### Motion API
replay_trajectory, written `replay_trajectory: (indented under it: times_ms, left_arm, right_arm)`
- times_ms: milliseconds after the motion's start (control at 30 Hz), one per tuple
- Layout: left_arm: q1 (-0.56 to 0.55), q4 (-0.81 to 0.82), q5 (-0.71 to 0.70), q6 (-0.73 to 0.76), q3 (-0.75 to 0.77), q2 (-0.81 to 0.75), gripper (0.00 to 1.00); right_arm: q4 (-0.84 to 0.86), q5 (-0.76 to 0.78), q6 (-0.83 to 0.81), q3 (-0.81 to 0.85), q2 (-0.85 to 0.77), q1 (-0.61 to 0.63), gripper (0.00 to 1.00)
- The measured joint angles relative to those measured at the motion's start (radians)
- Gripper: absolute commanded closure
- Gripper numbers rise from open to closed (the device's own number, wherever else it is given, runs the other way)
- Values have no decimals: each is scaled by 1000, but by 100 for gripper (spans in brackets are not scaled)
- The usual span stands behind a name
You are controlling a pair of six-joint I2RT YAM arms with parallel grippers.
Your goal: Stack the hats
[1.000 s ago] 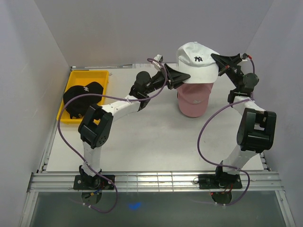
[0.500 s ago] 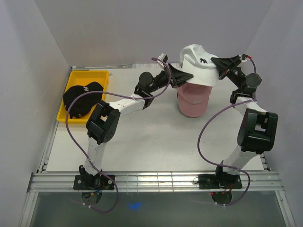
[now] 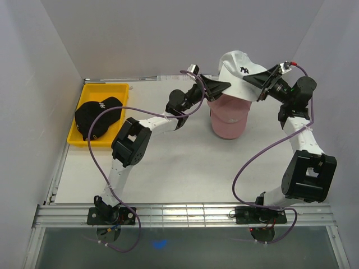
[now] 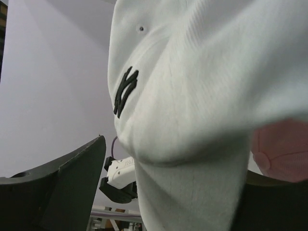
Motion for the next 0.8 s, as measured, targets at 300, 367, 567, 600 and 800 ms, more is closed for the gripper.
replay_trajectory:
  times_ms: [300, 367, 567, 600, 800]
  left_arm:
    - [-16, 26, -111, 0, 13, 37, 100]
    - [-16, 39, -126, -2, -1, 37, 100]
    - [-24, 64, -141, -2, -27, 37, 100]
    - [-26, 68, -141, -2, -27, 37, 100]
    - [-33, 75, -149, 2, -27, 37, 100]
  right_arm:
    - [-173, -20, -109, -17, -21, 7, 25]
    - [-183, -19, -118, -29, -39, 6, 26]
    - [-207, -19, -140, -93, -101, -9, 33]
    - [-214, -20, -143, -101, -109, -12, 35]
    - [-294, -11, -198, -115, -152, -40, 39]
